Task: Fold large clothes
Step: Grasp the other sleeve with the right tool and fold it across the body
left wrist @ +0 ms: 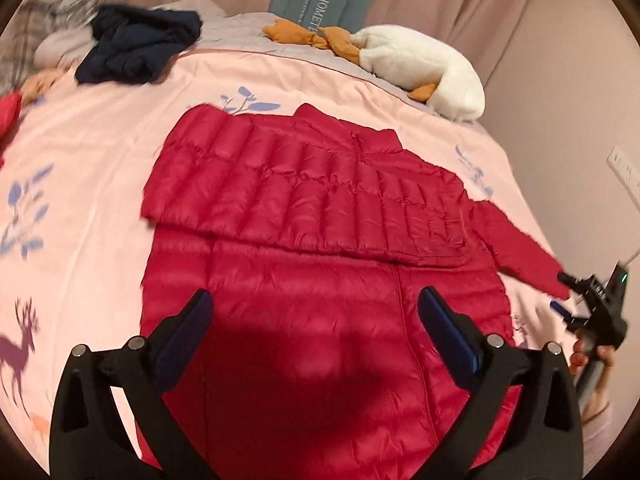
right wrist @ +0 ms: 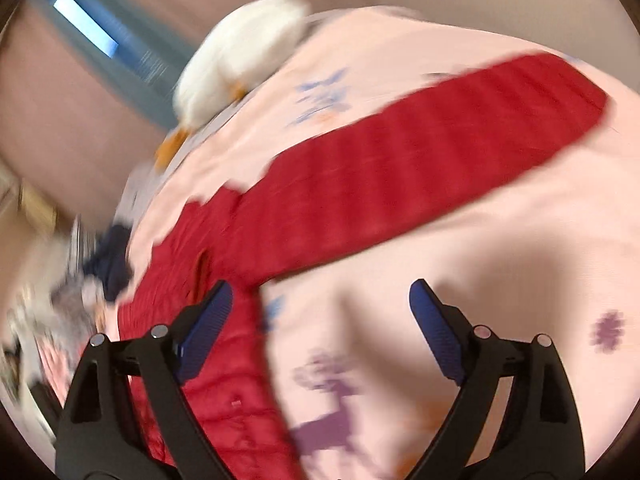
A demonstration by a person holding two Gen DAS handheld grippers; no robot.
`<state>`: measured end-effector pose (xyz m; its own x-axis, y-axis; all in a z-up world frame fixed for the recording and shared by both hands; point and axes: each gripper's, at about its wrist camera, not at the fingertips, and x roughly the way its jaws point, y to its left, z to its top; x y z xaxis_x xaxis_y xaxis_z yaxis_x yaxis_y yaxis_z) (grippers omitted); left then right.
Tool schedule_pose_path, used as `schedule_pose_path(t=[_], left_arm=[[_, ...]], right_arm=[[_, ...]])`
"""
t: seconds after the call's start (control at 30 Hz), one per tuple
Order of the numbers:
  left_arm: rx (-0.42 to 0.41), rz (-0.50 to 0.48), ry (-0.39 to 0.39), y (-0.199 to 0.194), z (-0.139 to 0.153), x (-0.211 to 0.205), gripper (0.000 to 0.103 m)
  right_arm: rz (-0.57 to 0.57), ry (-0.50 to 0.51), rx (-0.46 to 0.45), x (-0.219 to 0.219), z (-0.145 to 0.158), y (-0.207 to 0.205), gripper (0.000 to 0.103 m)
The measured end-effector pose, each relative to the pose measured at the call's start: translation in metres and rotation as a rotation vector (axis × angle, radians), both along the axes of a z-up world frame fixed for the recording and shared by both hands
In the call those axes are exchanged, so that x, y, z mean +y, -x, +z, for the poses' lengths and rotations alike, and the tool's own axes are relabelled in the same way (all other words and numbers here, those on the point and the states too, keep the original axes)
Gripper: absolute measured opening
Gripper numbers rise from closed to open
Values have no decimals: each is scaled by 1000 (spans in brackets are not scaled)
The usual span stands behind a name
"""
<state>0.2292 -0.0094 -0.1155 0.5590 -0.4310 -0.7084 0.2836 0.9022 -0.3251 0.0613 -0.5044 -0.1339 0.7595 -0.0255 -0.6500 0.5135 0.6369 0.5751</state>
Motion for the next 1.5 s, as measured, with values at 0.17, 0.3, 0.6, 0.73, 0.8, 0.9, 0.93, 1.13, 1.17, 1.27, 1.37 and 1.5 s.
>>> schedule_pose_path(t=[0.17, 0.3, 0.6, 0.73, 0.8, 0.9, 0.93, 1.13, 1.17, 1.27, 1.37, 1.5], left_arm=[[26, 56, 25, 14, -6, 22, 102], [46, 104, 42, 21, -9, 40, 102], [86, 215, 66, 21, -15, 66, 102], [89, 230, 62, 19, -16, 68, 102], [88, 230, 65, 18, -15, 68, 102], [82, 225, 63, 19, -14, 67, 102], [81, 224, 64, 20, -13, 68, 102], [74, 210, 87, 24, -8, 68, 102], [73, 205, 96, 26, -8, 67, 102], [72, 188, 124, 30, -7, 66, 102], [82, 169, 163, 33, -7, 66, 102], [84, 151, 195, 34, -5, 69, 102]], right_arm=[[-171, -72, 9, -61, -17, 35, 91], [-266, -137, -4, -99, -32, 43, 91], [-475, -161, -68, -142, -48, 24, 68], [-534, -102, -20, -145, -49, 20, 36], [-544, -85, -2, -148, -51, 21, 26], [-542, -85, -19, -147, -50, 27, 9], [-541, -75, -27, -145, -46, 27, 6], [-334, 244, -150, -76, 45, 0, 4], [-289, 286, -169, -63, 59, -4, 4], [-86, 446, -217, 7, 106, -36, 4], [73, 533, -237, 67, 127, -62, 4], [305, 634, -241, 164, 131, -100, 4]])
